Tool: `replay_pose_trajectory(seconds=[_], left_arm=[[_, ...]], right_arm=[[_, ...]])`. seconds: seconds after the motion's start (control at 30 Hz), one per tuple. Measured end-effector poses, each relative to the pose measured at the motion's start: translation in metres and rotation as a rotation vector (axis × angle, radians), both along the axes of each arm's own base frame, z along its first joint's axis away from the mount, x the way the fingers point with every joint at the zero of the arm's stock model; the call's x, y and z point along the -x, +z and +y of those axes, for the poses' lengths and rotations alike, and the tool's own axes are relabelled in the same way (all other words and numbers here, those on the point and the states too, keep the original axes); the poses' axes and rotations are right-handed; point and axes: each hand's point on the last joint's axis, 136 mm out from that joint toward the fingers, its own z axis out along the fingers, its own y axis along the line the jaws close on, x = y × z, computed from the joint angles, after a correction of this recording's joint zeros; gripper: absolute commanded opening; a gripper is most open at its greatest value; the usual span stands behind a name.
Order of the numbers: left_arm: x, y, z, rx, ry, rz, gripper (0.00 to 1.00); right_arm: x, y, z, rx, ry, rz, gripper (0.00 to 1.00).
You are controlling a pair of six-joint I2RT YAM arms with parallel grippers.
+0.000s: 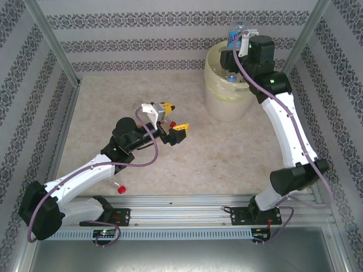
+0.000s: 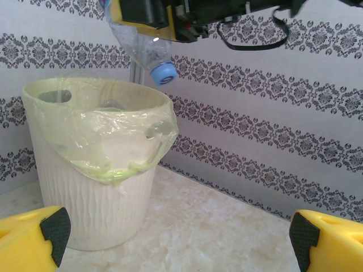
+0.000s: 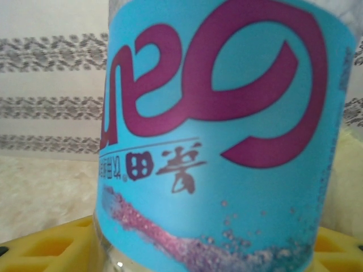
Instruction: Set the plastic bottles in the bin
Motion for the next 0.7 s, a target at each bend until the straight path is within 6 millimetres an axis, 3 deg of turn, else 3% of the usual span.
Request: replay_pose_trajectory(seconds=[0.23, 0.4, 0.57, 0.7], left_arm=[[0.001, 0.003, 0.003, -0.011, 0.014, -0.018, 1.00], [0.004, 0.006, 0.007, -0.026, 0.024, -0.043, 1.00], [0.001, -0.003, 0.008, -0.072, 0.044, -0.045, 1.00], [-0.001, -0.012, 0.010, -0.121, 0.059, -0.045, 1.00]], right_arm=[[-0.052, -0.016, -0.018, 0.036, -0.062, 0.048, 0.64], [-0.079, -0.047, -0.029, 0.050, -0.089, 0.128, 0.65], [-0.086, -0.086, -0.034, 0.062, -0.092, 0.234, 0.68], [-0.085, -0.099, -0.038, 0.053, -0.097, 0.277, 0.75]])
